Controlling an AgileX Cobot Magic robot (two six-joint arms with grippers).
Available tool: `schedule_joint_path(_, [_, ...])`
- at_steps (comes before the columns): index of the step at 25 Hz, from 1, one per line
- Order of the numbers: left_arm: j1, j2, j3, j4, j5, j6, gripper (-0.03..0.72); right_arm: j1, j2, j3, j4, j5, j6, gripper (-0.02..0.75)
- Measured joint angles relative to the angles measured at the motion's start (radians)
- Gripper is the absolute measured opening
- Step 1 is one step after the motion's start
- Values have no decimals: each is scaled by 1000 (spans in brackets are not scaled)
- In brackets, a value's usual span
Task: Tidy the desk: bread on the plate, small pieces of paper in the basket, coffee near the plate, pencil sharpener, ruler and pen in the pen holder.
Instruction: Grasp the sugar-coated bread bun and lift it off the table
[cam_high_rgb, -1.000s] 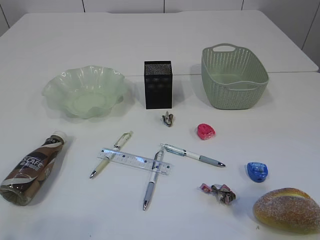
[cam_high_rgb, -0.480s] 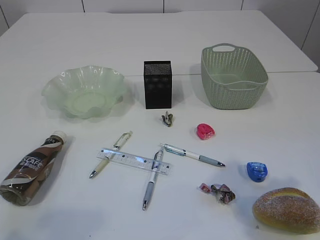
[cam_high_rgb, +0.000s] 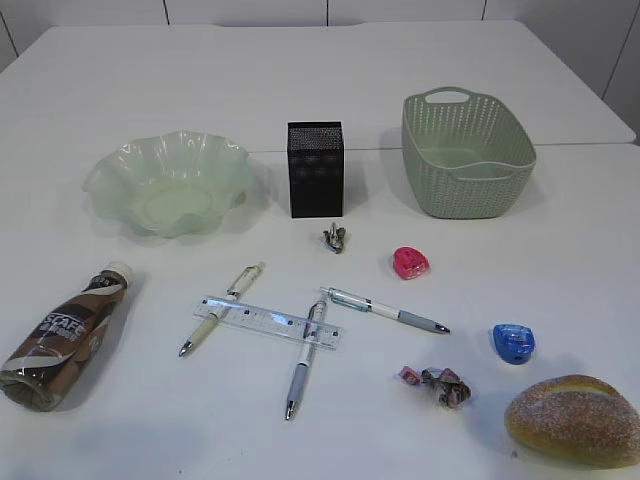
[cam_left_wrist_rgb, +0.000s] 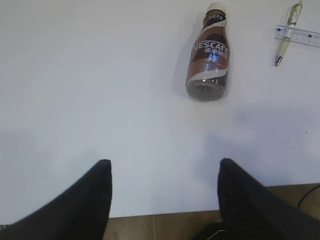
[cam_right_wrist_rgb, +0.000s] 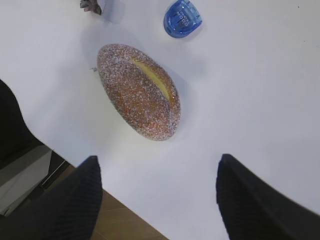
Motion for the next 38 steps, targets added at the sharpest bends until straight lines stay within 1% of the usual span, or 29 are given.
schedule_joint_path(6, [0, 0, 0, 5, 0, 0, 467, 2, 0, 0, 3, 0, -2, 565])
schedule_joint_path(10, [0, 0, 0, 24, 0, 0, 467, 2, 5, 0, -6, -33, -2, 566])
schedule_joint_path(14, [0, 0, 0, 35, 0, 0, 467, 2, 81, -2, -6, -94, -47, 567])
schedule_joint_path(16, [0, 0, 0, 46, 0, 0, 467, 2, 89, -2, -6, -95, -49, 567])
schedule_joint_path(17, [0, 0, 0, 48, 0, 0, 467, 2, 143, -2, -6, -120, -66, 567])
schedule_joint_path(20, [0, 0, 0, 50, 0, 0, 467, 2, 143, -2, -6, -120, -66, 567])
schedule_joint_path(22, [0, 0, 0, 52, 0, 0, 467, 2, 187, -2, -2, -132, -70, 567])
schedule_joint_path(23, [0, 0, 0, 52, 0, 0, 467, 2, 191, 0, 23, -132, -72, 567])
schedule_joint_path(31, [-25, 0, 0, 67, 0, 0, 467, 2, 193, 15, 84, -113, -68, 567])
schedule_joint_path(38, [-28, 0, 0, 82, 1, 0, 466, 2, 193, 15, 85, -117, -66, 568])
